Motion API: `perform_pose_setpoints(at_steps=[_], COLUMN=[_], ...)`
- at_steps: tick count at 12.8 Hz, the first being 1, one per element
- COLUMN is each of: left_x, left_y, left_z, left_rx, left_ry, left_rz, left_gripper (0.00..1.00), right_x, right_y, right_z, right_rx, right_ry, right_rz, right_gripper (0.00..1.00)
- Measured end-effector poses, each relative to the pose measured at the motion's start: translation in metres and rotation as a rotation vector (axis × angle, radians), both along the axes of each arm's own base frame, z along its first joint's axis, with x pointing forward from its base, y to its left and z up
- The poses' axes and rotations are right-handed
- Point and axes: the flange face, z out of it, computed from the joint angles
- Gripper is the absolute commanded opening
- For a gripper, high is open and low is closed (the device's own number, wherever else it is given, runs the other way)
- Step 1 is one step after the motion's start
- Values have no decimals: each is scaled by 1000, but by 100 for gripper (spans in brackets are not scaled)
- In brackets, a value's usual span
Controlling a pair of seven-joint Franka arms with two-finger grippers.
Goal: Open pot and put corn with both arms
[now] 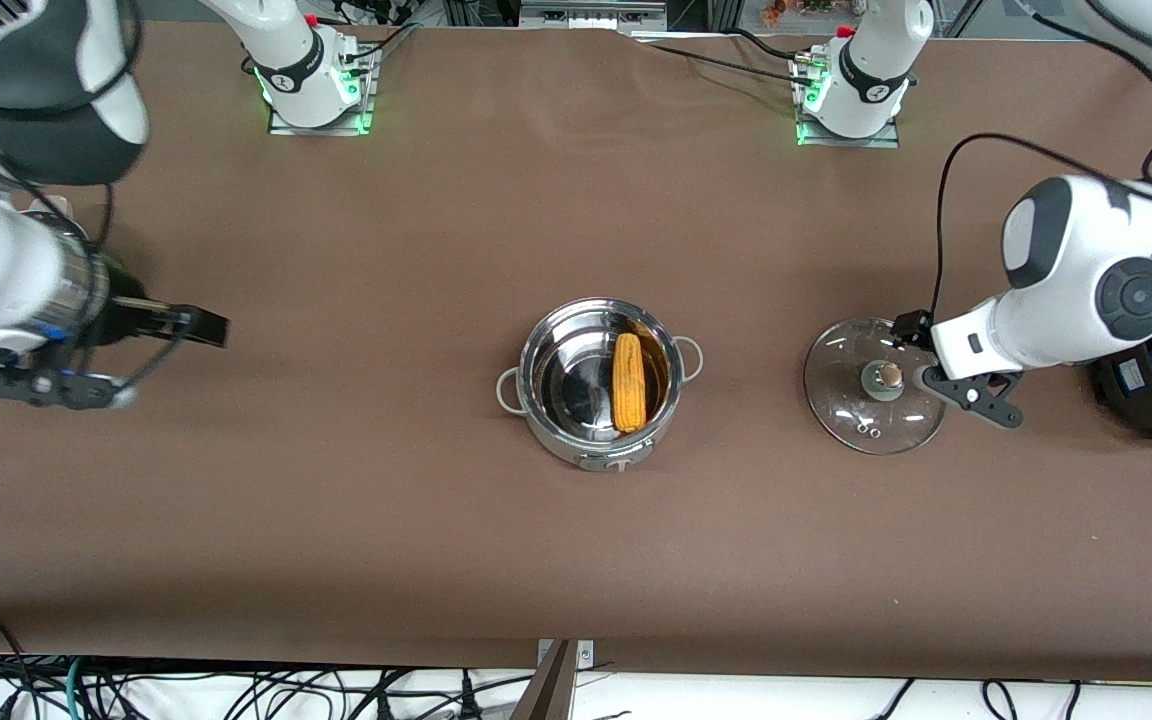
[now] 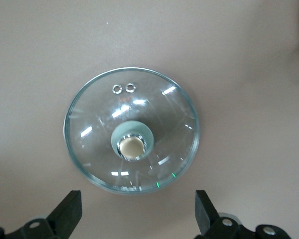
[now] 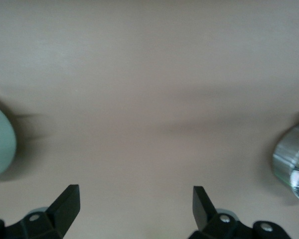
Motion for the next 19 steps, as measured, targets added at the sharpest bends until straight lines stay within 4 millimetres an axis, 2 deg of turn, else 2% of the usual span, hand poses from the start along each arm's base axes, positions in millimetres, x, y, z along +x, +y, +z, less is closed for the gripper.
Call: perform_pose_setpoints(at_steps=[2, 3, 5, 7, 9, 10, 12, 13, 14, 16, 18, 19], left_x=[-5, -9, -18, -28, -38, -40, -36, -34, -35, -44, -58, -62], left_y=[-18, -25, -37, -42, -31, -16, 20, 30, 31, 14, -10, -15], left_z=[48, 71, 115, 155, 188, 200, 209, 203, 196, 194, 205, 210], left_rx=[22, 36, 60, 75, 83, 87, 87, 88, 90, 97, 97, 91], left_ry=[20, 25, 4, -49, -110, -136, -195, -207, -207, -221, -242, -247], left_rz=[44, 77, 149, 209, 256, 286, 352, 371, 391, 470, 506, 515], left_gripper=[100, 100, 100, 100, 100, 100, 100, 100, 100, 100, 100, 100], right_x=[-17, -27, -46, -66, -91, -101, -110, -108, -104, -95, -91, -90], right_y=[-48, -64, -80, -94, -103, -104, -106, -106, -107, -108, -107, -108], right_z=[5, 3, 1, 21, 40, 38, 21, 12, 6, 2, 2, 2], right_rx=[5, 7, 8, 32, 47, 47, 39, 39, 43, 51, 53, 53], right_ry=[7, 4, 1, -24, -25, -13, 22, 33, 35, 33, 29, 28], right_rz=[-54, -75, -96, -117, -115, -115, -107, -83, -47, 5, 18, 22], right_gripper=[100, 100, 100, 100, 100, 100, 100, 100, 100, 100, 100, 100])
